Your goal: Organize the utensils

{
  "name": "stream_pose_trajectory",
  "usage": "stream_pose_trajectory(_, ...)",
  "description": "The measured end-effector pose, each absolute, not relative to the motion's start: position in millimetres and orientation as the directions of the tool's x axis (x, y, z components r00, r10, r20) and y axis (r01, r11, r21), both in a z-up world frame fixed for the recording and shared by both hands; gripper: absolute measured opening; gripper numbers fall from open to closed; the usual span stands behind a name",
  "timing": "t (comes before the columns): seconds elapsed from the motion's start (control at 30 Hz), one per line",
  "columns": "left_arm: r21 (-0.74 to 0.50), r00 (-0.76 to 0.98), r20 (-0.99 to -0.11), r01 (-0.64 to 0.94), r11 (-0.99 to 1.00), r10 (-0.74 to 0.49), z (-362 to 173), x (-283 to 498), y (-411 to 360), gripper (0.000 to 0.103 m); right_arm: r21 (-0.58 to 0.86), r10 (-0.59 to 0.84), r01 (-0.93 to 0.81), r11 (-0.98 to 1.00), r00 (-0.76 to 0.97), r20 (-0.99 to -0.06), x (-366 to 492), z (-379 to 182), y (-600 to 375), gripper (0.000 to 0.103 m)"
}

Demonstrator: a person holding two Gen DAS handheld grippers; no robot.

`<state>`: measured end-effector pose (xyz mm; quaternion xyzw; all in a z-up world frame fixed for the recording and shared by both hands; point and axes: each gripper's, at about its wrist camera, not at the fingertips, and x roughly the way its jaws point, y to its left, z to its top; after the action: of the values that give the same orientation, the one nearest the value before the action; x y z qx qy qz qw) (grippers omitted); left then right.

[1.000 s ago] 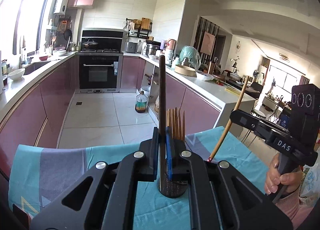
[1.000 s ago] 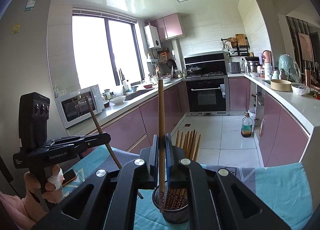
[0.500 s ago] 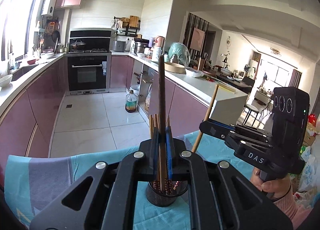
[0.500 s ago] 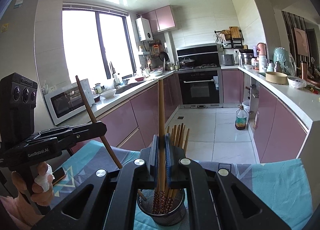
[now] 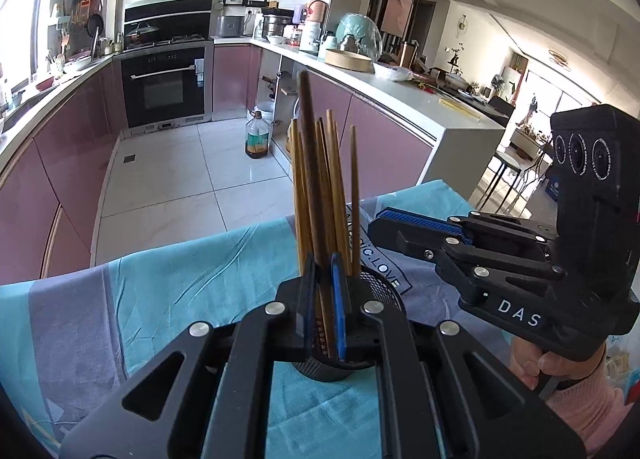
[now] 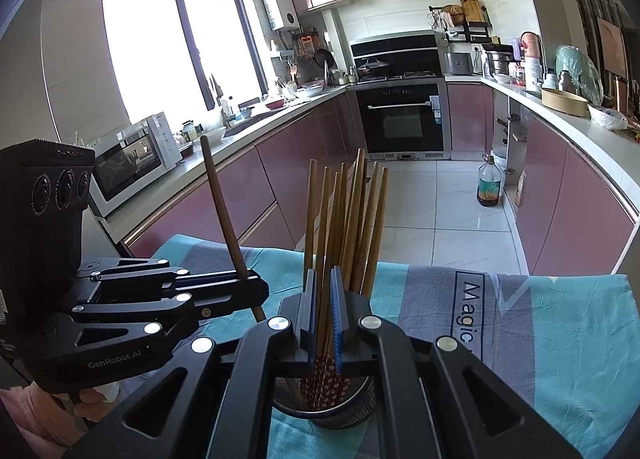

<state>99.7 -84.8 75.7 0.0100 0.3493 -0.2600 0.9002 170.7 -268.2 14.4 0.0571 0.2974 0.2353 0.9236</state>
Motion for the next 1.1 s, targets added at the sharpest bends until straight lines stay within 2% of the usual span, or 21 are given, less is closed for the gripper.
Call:
stream_pose_trajectory(0.27, -0.189, 0.592, -0.661, 0.462, 0.866, -0.460, 50, 122, -87, 0.009, 0.257, 0.470, -0.395, 0.882, 0.710, -0.525, 168, 12, -273, 0.008)
stream_pose_trajectory(0.33, -0.188, 0.599, -0.658, 0.455, 0.871, -0.455, 44, 121, -83, 0.016, 0.258, 0.468, -0.391, 0.884, 0.712, -0.523, 166, 11, -274, 0.009)
stream_pose_trajectory(0.4, -0.187, 0.613, -0.651, 0.442, 0.877, -0.448, 40, 117, -78, 0.033, 0.262, 0.470, -0.390, 0.883, 0.713, -0.521, 163, 9, -276, 0.014)
stream_pose_trajectory(0.5, -0.191, 0.634, -0.633, 0.427, 0.884, -0.443, 38, 109, -63, 0.040, 0.261, 0.470, -0.392, 0.882, 0.713, -0.520, 156, 5, -274, 0.019)
stream_pose_trajectory(0.53, -0.191, 0.645, -0.624, 0.422, 0.886, -0.442, 37, 104, -60, 0.042, 0.257, 0.467, -0.391, 0.884, 0.715, -0.519, 153, 4, -273, 0.023)
stream_pose_trajectory(0.6, -0.182, 0.671, -0.606, 0.406, 0.896, -0.427, 38, 96, -52, 0.056, 0.247, 0.459, -0.388, 0.888, 0.723, -0.516, 148, 1, -271, 0.031)
stream_pose_trajectory(0.63, -0.176, 0.687, -0.595, 0.396, 0.901, -0.418, 39, 91, -47, 0.059, 0.245, 0.458, -0.388, 0.889, 0.727, -0.511, 145, 0, -270, 0.036)
stream_pose_trajectory(0.67, -0.172, 0.700, -0.585, 0.386, 0.906, -0.409, 39, 87, -42, 0.067, 0.244, 0.457, -0.387, 0.889, 0.731, -0.507, 142, -1, -269, 0.044)
stream_pose_trajectory(0.7, -0.169, 0.711, -0.579, 0.374, 0.912, -0.399, 41, 83, -38, 0.079, 0.241, 0.454, -0.386, 0.891, 0.735, -0.503, 139, -2, -268, 0.047)
stream_pose_trajectory(0.77, -0.157, 0.746, -0.556, 0.339, 0.928, -0.367, 42, 73, -25, 0.087, 0.234, 0.444, -0.377, 0.896, 0.746, -0.496, 133, -5, -265, 0.058)
stream_pose_trajectory(0.83, -0.142, 0.772, -0.542, 0.305, 0.942, -0.332, 42, 67, -15, 0.093, 0.231, 0.439, -0.373, 0.899, 0.752, -0.492, 127, -9, -262, 0.062)
stream_pose_trajectory(0.87, -0.137, 0.789, -0.529, 0.284, 0.949, -0.312, 43, 63, -9, 0.097, 0.220, 0.429, -0.369, 0.903, 0.760, -0.489, 123, -10, -259, 0.069)
stream_pose_trajectory(1.03, -0.100, 0.848, -0.479, 0.204, 0.974, -0.226, 41, 39, 13, 0.097, 0.154, 0.378, -0.346, 0.926, 0.819, -0.432, 101, -11, -245, 0.093)
stream_pose_trajectory(1.1, -0.086, 0.863, -0.465, 0.180, 0.980, -0.199, 39, 31, 19, 0.097, 0.133, 0.368, -0.345, 0.929, 0.833, -0.412, 92, -12, -238, 0.096)
